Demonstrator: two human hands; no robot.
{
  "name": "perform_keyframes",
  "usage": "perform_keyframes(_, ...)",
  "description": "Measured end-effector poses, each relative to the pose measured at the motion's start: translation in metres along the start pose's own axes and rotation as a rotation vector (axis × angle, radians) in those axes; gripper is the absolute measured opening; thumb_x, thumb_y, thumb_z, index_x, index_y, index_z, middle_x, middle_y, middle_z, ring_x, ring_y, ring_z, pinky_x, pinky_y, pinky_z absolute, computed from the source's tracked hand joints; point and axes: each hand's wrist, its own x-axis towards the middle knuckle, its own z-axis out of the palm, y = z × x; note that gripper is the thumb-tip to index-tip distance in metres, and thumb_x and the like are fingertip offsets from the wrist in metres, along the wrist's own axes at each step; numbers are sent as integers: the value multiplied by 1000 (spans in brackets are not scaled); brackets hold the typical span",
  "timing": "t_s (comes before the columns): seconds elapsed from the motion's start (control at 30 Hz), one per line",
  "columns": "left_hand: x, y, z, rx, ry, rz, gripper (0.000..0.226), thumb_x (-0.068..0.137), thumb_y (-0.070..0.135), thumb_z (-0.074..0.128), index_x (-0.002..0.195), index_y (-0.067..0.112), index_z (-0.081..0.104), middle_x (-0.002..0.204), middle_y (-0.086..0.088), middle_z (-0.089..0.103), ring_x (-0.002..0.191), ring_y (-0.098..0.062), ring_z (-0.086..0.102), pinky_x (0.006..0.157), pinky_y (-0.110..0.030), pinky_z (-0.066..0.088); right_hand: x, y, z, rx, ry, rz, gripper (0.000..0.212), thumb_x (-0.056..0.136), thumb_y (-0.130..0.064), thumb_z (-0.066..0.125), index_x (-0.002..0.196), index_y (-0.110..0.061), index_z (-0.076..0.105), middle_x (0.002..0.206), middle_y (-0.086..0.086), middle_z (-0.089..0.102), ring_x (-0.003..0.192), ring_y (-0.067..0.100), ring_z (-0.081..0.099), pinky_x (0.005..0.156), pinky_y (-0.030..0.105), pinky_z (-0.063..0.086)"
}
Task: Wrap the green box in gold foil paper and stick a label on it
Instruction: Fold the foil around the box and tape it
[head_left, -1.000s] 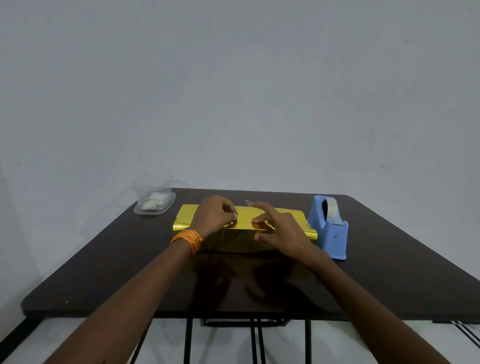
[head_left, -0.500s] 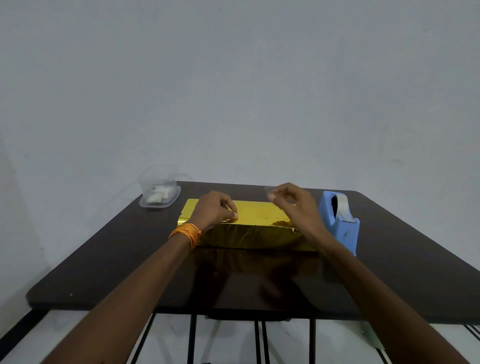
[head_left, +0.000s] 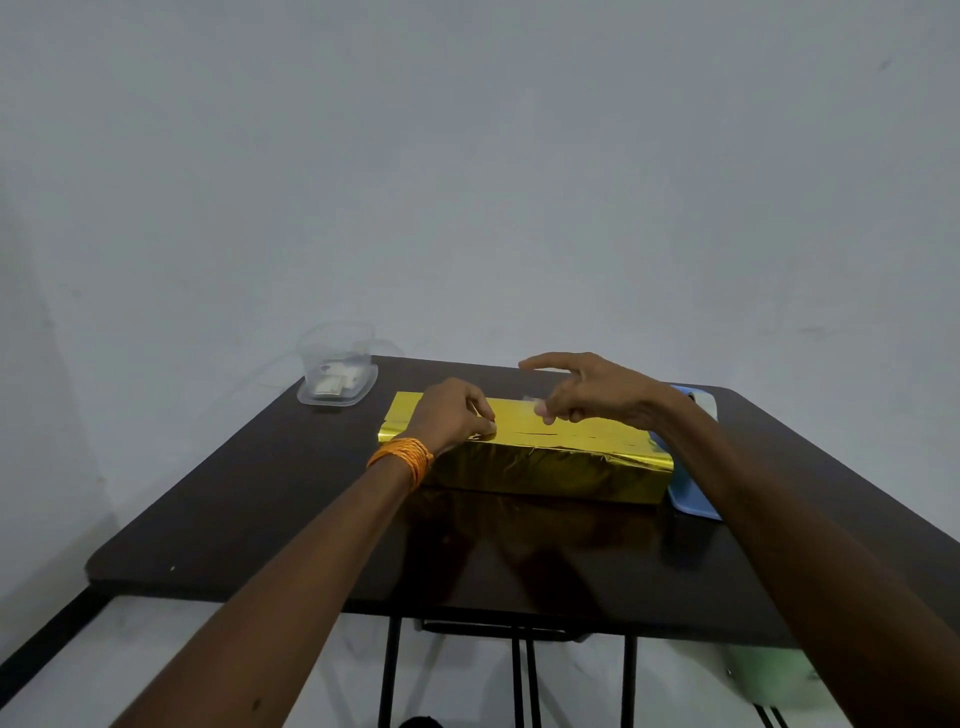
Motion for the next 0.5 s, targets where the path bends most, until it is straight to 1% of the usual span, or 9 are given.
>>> perform_keyframes(0.1,0,-1,0,8,2,2,15,78,17,80,90,9,79,82,3,65,77,-10,57,58,-20,38,9,-6,7,-50,-8,7,55,89,-14,72,139,-24,51,82,7,72,68,10,53,63,24,45)
perform_keyframes(0.2,0,-2,0,-3,3,7,14,78,16,81,90,9,78,80,3,64,75,-10,57,60,-21,39,18,-6,12,-45,-36,42,56,91,-13,70,141,-25,49,81,6,70,67,9,54,62,24,44)
perform_keyframes(0.27,0,-2,0,-6,1,6,14,78,17,81,90,9,78,79,3,64,73,-9,57,58,-20,38,24,-3,14,-56,-59,65,57,92,-13,70,143,-23,47,80,6,69,67,10,54,61,24,43)
perform_keyframes(0.37,1,-2,1,-10,-6,3,15,80,17,79,92,9,78,80,3,64,73,-6,55,58,-19,37,32,2,15,-83,-69,91,58,92,-13,70,144,-23,47,78,5,68,66,10,54,60,23,42)
perform_keyframes(0.5,2,-3,1,-10,-13,1,15,81,16,79,93,8,78,82,2,64,75,-9,55,58,-19,37,39,5,18,-104,-75,121,60,91,-13,71,145,-22,46,76,4,67,69,12,54,62,25,40)
